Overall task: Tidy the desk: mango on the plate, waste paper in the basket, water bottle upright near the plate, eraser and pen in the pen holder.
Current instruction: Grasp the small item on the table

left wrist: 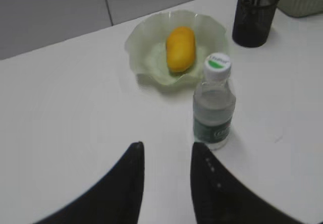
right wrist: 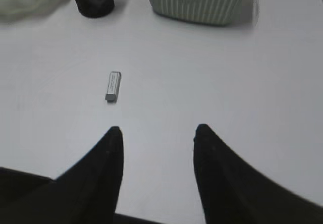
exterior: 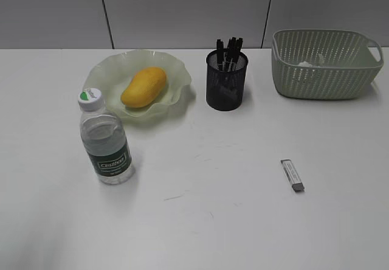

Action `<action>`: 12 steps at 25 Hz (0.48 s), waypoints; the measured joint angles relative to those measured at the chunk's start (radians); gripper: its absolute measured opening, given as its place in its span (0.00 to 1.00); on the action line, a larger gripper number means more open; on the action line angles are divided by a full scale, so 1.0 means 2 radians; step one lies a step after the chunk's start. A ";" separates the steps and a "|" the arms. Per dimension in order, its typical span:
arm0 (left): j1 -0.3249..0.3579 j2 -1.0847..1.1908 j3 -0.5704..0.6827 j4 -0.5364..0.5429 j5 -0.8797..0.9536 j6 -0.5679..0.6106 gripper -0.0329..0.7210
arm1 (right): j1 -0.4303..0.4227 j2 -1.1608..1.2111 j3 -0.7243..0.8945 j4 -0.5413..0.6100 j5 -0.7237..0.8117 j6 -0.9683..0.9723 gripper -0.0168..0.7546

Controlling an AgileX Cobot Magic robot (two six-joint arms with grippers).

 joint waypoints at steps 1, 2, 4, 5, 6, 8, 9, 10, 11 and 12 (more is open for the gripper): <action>-0.001 0.020 -0.005 -0.023 -0.017 0.017 0.36 | 0.000 -0.020 0.003 0.000 0.003 -0.001 0.50; -0.002 0.039 -0.011 -0.043 -0.028 0.040 0.36 | 0.000 -0.037 0.005 0.000 0.008 -0.003 0.49; -0.008 0.087 -0.033 -0.085 -0.044 0.096 0.36 | 0.000 -0.057 0.011 0.001 0.017 -0.005 0.48; -0.015 0.112 -0.047 -0.097 -0.050 0.115 0.35 | 0.000 -0.062 0.011 0.001 0.018 -0.006 0.47; -0.024 0.134 -0.060 -0.106 -0.059 0.130 0.35 | 0.000 -0.065 0.011 0.001 0.019 -0.006 0.46; -0.058 0.189 -0.096 -0.112 -0.083 0.144 0.34 | 0.000 -0.065 0.012 0.001 0.019 -0.006 0.46; -0.078 0.224 -0.115 -0.113 -0.096 0.146 0.34 | 0.000 -0.065 0.011 0.001 0.019 -0.006 0.45; -0.107 0.255 -0.131 -0.113 -0.113 0.148 0.34 | 0.000 -0.066 0.012 0.001 0.019 -0.006 0.45; -0.141 0.287 -0.150 -0.112 -0.128 0.148 0.34 | 0.000 -0.066 0.012 0.001 0.019 -0.006 0.45; -0.178 0.322 -0.169 -0.112 -0.145 0.145 0.34 | 0.000 -0.066 0.012 0.001 0.019 -0.006 0.45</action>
